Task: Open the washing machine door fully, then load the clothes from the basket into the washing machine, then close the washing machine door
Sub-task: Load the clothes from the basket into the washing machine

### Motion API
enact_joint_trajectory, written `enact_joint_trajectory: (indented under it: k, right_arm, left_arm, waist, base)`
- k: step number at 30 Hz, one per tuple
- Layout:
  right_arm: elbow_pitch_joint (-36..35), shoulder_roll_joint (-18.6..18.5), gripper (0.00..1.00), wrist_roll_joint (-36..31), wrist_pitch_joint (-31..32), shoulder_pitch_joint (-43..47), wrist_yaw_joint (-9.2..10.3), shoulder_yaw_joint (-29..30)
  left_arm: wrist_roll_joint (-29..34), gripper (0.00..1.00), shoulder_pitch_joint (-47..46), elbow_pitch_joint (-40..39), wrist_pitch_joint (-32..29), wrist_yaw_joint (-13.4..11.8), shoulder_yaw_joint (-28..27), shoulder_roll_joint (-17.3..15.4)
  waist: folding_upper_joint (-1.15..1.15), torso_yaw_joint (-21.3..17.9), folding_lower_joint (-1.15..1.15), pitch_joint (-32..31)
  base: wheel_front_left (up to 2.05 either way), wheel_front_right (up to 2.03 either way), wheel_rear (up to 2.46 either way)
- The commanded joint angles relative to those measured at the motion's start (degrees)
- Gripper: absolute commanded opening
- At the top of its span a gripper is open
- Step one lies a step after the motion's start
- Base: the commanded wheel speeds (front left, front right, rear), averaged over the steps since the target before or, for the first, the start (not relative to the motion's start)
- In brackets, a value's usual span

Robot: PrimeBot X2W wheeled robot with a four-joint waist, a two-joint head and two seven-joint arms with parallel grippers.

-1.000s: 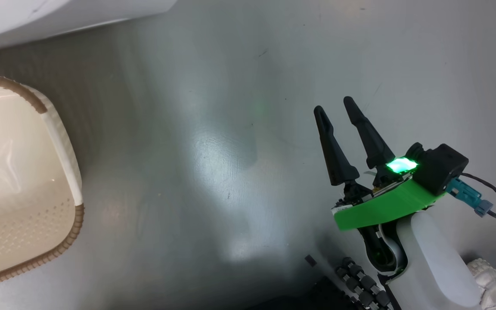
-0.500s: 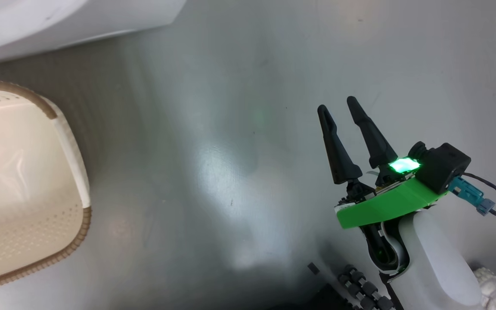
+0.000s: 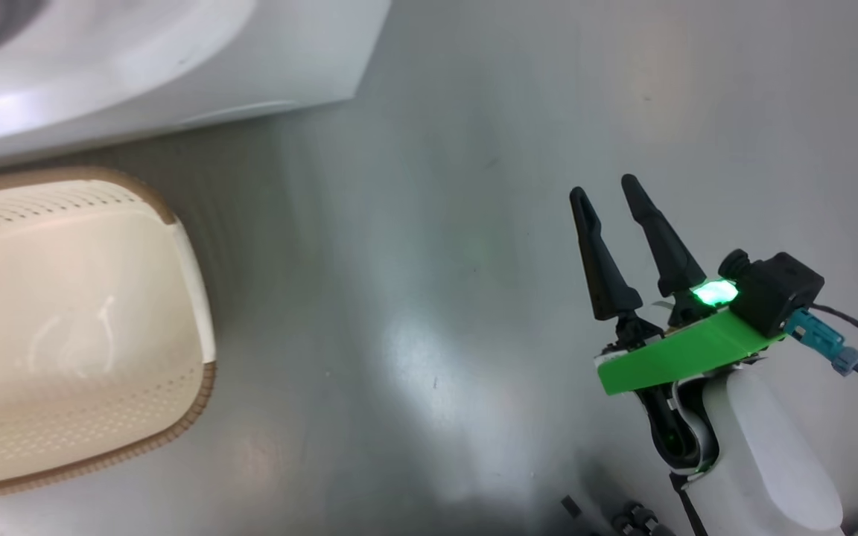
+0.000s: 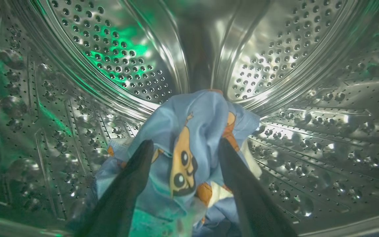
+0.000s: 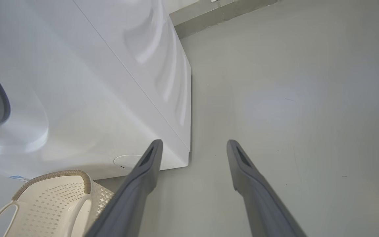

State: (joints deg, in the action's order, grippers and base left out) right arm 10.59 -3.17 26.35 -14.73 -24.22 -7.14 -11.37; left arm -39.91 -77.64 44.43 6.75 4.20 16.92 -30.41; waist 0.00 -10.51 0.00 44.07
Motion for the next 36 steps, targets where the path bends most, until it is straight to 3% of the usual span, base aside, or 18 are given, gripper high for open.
enact_joint_trajectory:
  k: [1,12,23,36]
  right_arm:
    - [-0.77,0.29,1.00,-1.02,-0.27,3.28,-0.35,-0.62]
    - [0.43,0.29,1.00,-2.16,-0.27,5.05,-0.35,1.20]
    - [1.81,0.29,1.00,-3.02,-0.27,7.96,-0.35,1.83]
    - [2.97,0.29,1.00,-3.69,-0.27,12.11,-0.35,3.52]
  left_arm:
    - [-0.64,1.00,2.34,-1.82,0.89,-0.35,-1.14,-2.61]
    - [-2.47,1.00,15.82,-7.91,6.14,-1.61,-1.94,0.24]
    - [-1.51,1.00,32.57,-20.19,8.17,-5.22,-4.58,3.91]
    - [4.24,1.00,51.88,-32.33,8.24,-6.07,-12.92,9.63]
  waist:
    - [0.00,1.89,0.00,-2.52]
    - [0.00,4.01,0.00,-7.88]
    - [0.00,4.95,0.00,-14.73]
    - [0.00,4.94,0.00,-22.92]
  base:
    - [0.00,0.00,0.00]
    - [0.00,0.00,0.00]
    - [0.00,0.00,0.00]
    - [0.00,0.00,0.00]
